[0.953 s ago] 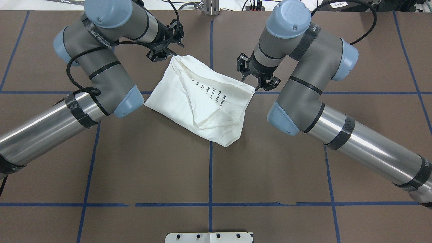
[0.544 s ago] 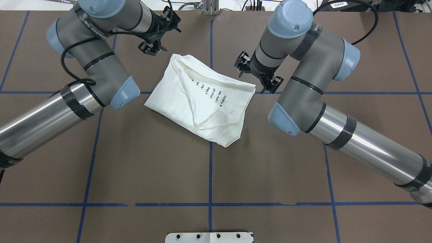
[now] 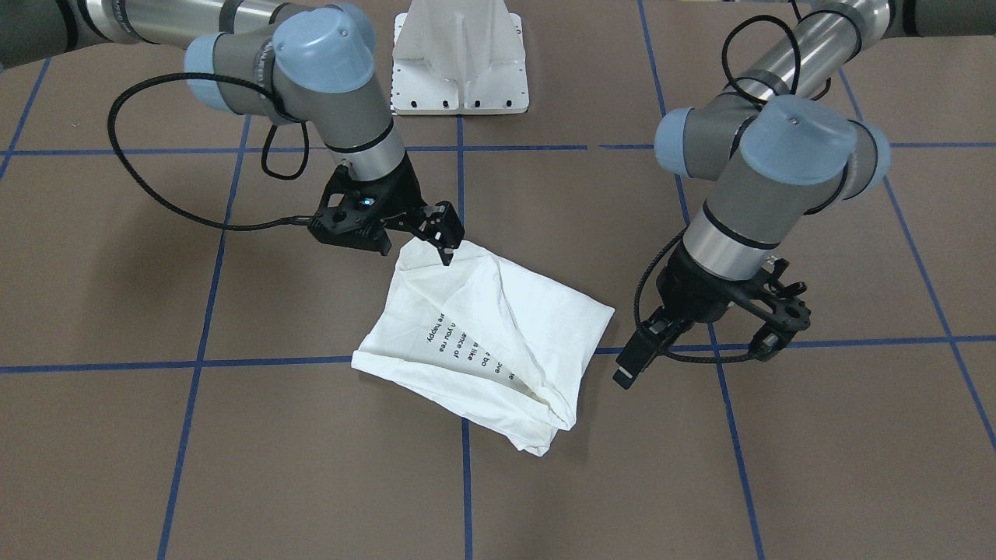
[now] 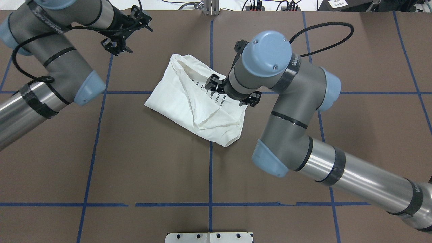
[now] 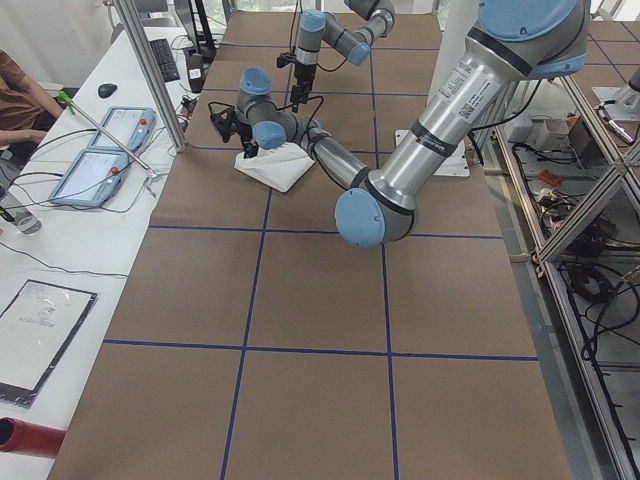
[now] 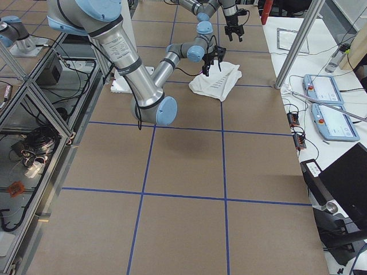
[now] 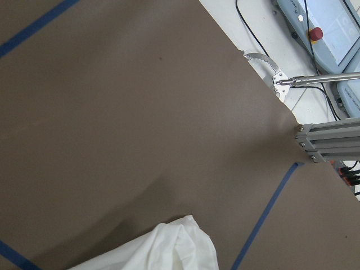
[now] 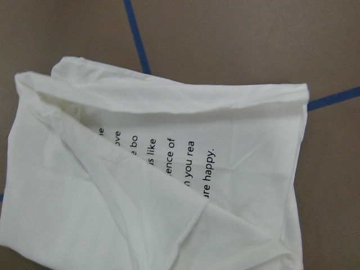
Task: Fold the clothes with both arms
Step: 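Press the folded shirt down with the right gripper while the left gripper withdraws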
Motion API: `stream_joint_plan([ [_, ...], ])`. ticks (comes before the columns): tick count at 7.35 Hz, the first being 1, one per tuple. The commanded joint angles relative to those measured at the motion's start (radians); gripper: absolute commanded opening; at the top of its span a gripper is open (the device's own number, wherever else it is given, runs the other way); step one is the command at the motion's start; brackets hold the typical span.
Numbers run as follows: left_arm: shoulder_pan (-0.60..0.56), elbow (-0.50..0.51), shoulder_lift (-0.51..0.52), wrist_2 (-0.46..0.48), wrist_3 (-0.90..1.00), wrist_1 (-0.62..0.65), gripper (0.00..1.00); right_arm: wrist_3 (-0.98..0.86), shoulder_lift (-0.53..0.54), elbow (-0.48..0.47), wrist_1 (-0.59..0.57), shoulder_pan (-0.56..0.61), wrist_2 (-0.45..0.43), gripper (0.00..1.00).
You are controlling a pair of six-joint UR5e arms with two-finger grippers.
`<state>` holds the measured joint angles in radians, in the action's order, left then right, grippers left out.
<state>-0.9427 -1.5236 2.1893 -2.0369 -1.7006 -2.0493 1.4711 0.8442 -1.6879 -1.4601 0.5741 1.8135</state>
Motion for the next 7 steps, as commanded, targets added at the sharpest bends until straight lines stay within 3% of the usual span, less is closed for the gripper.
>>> stream_joint_plan([
  [1, -0.047, -0.105, -0.103, -0.077, 0.081, 0.001, 1.00, -0.224, -0.008, 0.000, -0.002, -0.135, -0.191, 0.98],
  [2, -0.048, -0.104, -0.105, -0.077, 0.081, 0.001, 1.00, -0.374, -0.017, 0.016, 0.004, -0.179, -0.291, 0.98],
  [4, -0.048, -0.105, -0.120, -0.078, 0.081, 0.001, 1.00, -0.609, -0.037, 0.055, 0.010, -0.203, -0.338, 0.95],
  [6, -0.048, -0.105, -0.134, -0.077, 0.081, 0.000, 1.00, -0.676, -0.083, 0.202, 0.119, -0.210, -0.382, 0.91],
  [7, -0.048, -0.105, -0.134, -0.077, 0.081, 0.000, 1.00, -0.701, -0.079, 0.220, 0.177, -0.214, -0.382, 0.86],
])
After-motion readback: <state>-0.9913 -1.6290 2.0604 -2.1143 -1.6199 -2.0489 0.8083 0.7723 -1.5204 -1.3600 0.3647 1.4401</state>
